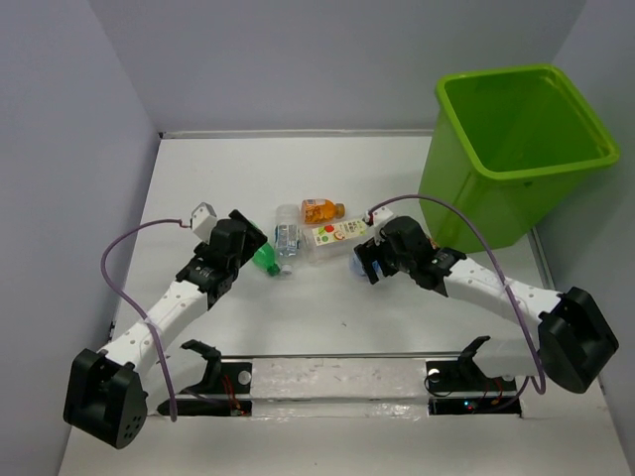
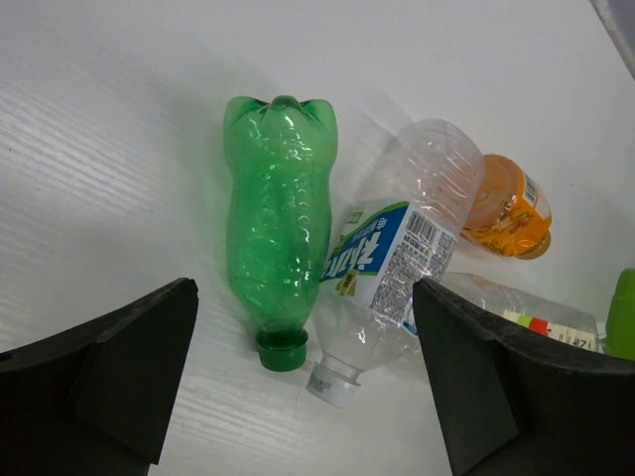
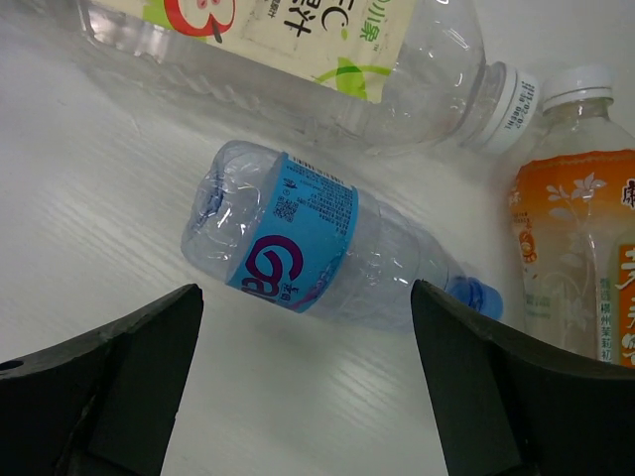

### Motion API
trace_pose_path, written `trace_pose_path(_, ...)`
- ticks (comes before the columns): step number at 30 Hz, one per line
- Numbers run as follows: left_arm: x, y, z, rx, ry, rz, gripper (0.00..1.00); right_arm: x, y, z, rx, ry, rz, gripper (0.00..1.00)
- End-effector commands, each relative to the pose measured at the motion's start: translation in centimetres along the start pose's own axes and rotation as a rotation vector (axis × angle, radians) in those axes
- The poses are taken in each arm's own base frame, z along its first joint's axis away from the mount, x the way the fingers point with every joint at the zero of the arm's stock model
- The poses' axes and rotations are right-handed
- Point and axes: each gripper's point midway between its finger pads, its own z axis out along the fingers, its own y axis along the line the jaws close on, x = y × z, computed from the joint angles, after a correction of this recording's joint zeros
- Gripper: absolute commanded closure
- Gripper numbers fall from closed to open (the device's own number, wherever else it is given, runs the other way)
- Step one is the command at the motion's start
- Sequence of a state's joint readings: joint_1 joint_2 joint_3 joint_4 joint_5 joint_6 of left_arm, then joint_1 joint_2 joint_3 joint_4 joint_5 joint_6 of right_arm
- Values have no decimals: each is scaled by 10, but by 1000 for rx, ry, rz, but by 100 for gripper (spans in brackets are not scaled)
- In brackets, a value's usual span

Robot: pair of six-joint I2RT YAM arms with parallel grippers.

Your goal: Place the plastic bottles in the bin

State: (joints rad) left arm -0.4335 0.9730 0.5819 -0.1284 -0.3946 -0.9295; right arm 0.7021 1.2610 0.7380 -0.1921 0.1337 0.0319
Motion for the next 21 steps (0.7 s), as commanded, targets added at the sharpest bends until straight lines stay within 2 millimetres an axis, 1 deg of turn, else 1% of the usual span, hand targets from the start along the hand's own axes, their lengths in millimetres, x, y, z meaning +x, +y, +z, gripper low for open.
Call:
trace_pose_path(1,-10,-11,7,38,-4,-30,1,-17,4,7,-37,-61,-140,8)
trace_pose_path(3,-11,-4,14,15,-4,-35,1,-14,-5,14,11,-39,-177,7)
trace_pose_path(5,-10,-2,18,6,-1,-37,1,-16,-8,18,24,-33,-223,7)
trace_pose_path(6,-11,3,22,-14,2,-37,1,-19,-7,22,18,-27,-238,6)
trace_pose_path(10,-11,11,34,-58,17,-16,1,-24,8,30,-56,-25,-289,5)
trace_pose_path(12,-8,13,40,-79,31,-9,1,-24,10,33,-71,-17,-313,5)
trace_pose_path(15,-3,12,47,-92,57,4,1,-25,8,41,-56,-4,-335,4)
trace_pose_path(18,-2,8,52,-92,70,13,1,-19,11,51,-73,23,-341,5)
trace_pose_path(19,-2,6,53,-90,70,17,1,-18,14,53,-89,34,-339,7)
trace_pose_path(20,-3,5,55,-90,70,19,1,-12,19,56,-112,56,-324,8)
trace_pose_path(21,-3,5,56,-94,70,23,1,-10,19,56,-113,64,-315,12)
